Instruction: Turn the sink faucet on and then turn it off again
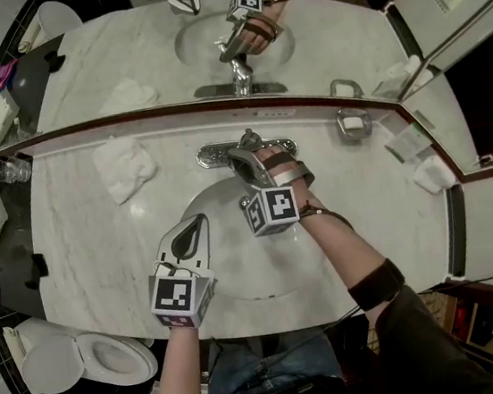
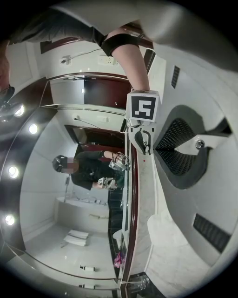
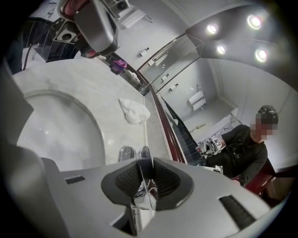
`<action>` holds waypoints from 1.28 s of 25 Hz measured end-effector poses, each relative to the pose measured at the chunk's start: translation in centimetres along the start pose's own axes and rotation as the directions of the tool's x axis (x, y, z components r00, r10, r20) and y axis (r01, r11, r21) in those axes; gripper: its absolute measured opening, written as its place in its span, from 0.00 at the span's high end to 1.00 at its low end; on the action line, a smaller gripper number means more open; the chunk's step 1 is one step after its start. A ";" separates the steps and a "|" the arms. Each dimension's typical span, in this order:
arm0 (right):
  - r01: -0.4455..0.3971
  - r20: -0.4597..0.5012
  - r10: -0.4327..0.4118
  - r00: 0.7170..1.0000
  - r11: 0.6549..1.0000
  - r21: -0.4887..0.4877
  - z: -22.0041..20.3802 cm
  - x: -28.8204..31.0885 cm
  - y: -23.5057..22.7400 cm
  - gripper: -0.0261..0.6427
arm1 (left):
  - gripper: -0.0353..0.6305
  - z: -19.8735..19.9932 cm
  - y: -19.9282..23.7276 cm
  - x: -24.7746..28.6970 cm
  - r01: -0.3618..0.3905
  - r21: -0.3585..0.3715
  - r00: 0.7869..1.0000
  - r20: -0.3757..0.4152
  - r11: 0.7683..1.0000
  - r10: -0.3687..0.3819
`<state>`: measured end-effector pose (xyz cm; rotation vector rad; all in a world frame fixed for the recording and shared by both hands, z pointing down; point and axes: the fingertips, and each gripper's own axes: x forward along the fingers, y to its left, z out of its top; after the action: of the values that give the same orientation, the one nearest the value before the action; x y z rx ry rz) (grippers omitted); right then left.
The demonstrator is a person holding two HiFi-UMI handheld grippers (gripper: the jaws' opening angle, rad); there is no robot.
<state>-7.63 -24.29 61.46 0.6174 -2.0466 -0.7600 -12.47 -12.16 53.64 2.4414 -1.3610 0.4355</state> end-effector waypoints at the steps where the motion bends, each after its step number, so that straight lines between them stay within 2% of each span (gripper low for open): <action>1: -0.004 0.003 0.004 1.000 1.000 0.022 0.0 0.0 -0.1 0.84 | 0.94 0.0 0.0 0.0 0.003 0.005 1.000 0.000 1.000 -0.003; 6: -0.019 0.015 0.017 1.000 0.995 0.098 -0.1 0.1 -0.7 0.84 | 0.94 0.3 0.0 0.3 0.009 0.024 1.000 -0.001 1.000 -0.009; 9: -0.027 0.019 0.024 1.000 0.981 0.190 -0.5 0.1 -1.4 0.84 | 0.94 0.7 0.0 0.3 0.010 0.030 1.000 -0.003 1.000 -0.009; 15: -0.073 0.037 0.064 0.997 0.931 0.358 -1.2 0.1 -2.7 0.84 | 0.94 1.1 0.1 0.2 0.008 0.036 1.000 -0.001 0.999 -0.008; 20: -0.093 0.058 0.075 0.996 0.876 0.474 -1.7 0.2 -3.2 0.84 | 0.94 2.3 -0.1 0.1 -0.007 0.001 1.000 0.013 1.000 0.007; 29: -0.076 0.035 0.068 0.997 0.892 0.445 -1.9 0.1 -3.2 0.82 | 0.94 2.4 -0.3 -0.3 -0.010 0.007 1.000 0.014 1.000 0.010; 32: -0.044 -0.012 0.053 0.999 0.922 0.386 -1.8 0.0 -3.2 0.82 | 0.94 2.2 -0.3 -0.8 -0.009 0.020 1.000 0.009 1.000 0.009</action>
<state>-5.65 -27.02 59.99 0.7854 -2.2000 -0.3156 -12.32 -12.35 51.25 2.4573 -1.3780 0.4440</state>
